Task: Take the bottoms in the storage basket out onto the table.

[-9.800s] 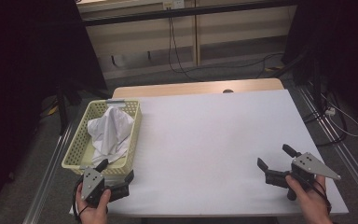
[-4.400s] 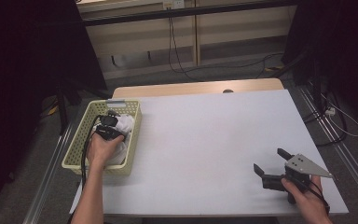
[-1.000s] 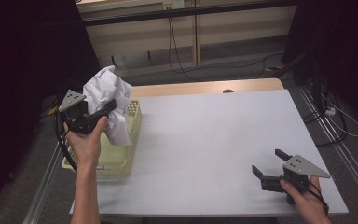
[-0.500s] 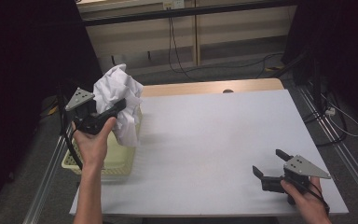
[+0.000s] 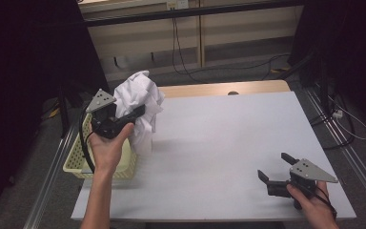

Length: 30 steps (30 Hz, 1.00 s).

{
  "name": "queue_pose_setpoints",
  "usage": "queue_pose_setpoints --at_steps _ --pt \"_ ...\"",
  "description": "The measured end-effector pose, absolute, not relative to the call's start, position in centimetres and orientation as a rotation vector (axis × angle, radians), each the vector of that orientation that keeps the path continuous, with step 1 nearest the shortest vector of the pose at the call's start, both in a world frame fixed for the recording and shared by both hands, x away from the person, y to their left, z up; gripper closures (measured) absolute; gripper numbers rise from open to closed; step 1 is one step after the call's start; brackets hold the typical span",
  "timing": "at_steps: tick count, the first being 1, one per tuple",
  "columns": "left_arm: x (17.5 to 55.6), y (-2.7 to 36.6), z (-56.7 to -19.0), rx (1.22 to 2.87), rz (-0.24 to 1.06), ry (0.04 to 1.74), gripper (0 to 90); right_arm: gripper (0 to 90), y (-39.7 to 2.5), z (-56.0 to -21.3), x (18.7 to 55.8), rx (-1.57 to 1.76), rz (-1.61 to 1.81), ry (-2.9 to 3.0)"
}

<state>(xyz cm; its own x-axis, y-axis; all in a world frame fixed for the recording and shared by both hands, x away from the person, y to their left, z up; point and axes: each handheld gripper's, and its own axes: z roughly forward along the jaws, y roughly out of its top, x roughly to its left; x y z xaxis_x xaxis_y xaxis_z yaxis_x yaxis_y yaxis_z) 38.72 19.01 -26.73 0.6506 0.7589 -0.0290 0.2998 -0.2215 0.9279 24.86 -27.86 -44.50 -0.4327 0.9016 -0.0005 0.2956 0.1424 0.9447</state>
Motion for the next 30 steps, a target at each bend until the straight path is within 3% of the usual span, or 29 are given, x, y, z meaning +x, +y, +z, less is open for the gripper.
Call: queue_pose_setpoints --at_steps 30 --pt "39.6 11.5 -29.1 1.911 0.468 0.742 69.9 0.5 -27.8 -44.7 25.2 1.153 1.286 1.825"
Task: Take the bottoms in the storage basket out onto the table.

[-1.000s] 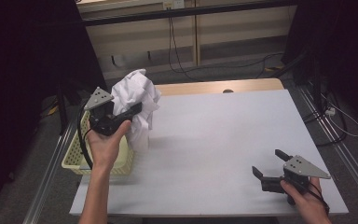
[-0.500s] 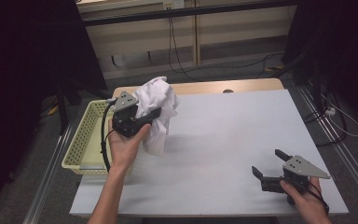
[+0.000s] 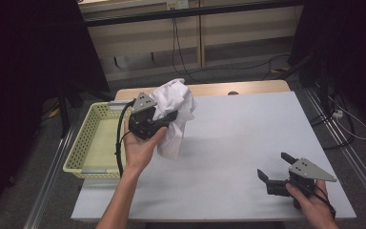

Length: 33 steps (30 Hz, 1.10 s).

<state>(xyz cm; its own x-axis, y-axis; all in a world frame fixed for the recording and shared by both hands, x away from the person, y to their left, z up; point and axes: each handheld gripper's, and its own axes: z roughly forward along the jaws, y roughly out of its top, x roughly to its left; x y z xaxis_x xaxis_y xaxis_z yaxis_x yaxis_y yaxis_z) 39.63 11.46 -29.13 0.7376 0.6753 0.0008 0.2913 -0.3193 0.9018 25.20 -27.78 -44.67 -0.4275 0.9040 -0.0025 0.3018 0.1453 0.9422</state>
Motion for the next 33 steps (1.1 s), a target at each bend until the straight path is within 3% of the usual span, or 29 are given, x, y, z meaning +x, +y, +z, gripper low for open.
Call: queue_pose_setpoints --at_steps 21,33 --pt "42.3 6.3 -31.4 1.866 0.284 0.768 70.3 0.3 -27.8 -44.6 25.1 1.139 1.283 1.835" --pt "42.7 3.6 -31.7 1.911 0.306 0.746 70.2 0.2 -27.9 -44.5 24.9 1.129 1.285 1.832"
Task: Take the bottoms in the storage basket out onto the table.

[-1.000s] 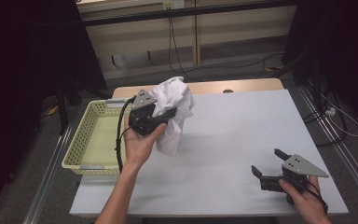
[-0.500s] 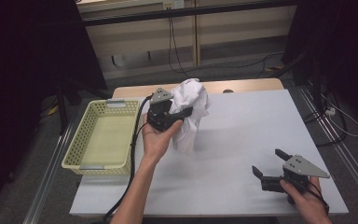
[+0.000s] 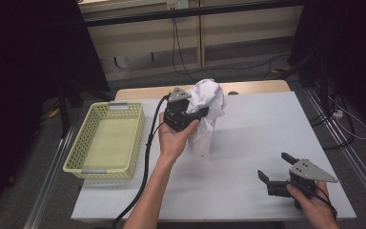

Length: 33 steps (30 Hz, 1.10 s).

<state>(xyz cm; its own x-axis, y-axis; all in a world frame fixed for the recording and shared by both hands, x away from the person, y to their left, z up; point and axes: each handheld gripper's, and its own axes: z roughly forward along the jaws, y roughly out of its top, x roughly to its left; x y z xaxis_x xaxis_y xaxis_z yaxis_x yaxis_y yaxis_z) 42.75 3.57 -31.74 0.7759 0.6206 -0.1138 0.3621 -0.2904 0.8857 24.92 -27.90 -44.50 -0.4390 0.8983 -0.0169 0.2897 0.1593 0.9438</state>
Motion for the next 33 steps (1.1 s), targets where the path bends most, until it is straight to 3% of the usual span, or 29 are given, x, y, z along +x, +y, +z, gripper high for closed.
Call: queue_pose_setpoints --at_steps 18,33 --pt "45.1 0.2 -35.3 2.010 0.264 0.779 70.1 0.3 -27.8 -44.5 24.9 1.116 1.280 1.840" --pt "45.0 0.2 -39.1 2.145 0.247 0.784 69.0 0.3 -27.8 -44.5 24.8 1.119 1.279 1.843"
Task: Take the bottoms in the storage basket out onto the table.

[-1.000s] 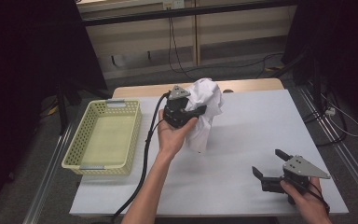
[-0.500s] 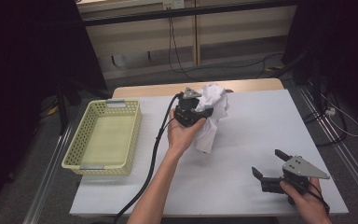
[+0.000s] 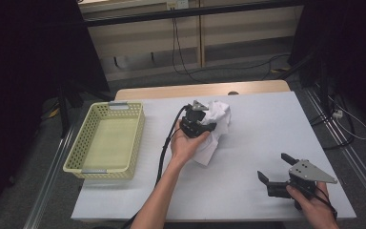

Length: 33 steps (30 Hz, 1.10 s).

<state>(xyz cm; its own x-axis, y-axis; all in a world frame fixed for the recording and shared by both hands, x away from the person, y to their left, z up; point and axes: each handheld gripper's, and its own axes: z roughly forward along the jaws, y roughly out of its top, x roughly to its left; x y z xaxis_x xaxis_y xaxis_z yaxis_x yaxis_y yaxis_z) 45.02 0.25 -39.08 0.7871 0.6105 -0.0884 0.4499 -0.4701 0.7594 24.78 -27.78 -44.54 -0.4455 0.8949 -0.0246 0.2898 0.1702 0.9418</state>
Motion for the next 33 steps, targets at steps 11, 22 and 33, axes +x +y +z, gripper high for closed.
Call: queue_pose_setpoints --at_steps 11,22,33 --pt "45.2 -0.3 -42.4 2.254 0.203 0.838 69.6 0.3 -27.6 -44.6 25.1 1.114 1.282 1.854" --pt "45.7 0.1 -44.1 2.239 0.167 0.867 65.5 0.4 -27.4 -44.6 25.2 1.106 1.288 1.861" --pt "45.8 0.3 -44.4 2.246 0.136 0.827 56.9 0.3 -27.6 -44.6 25.0 1.112 1.284 1.859"
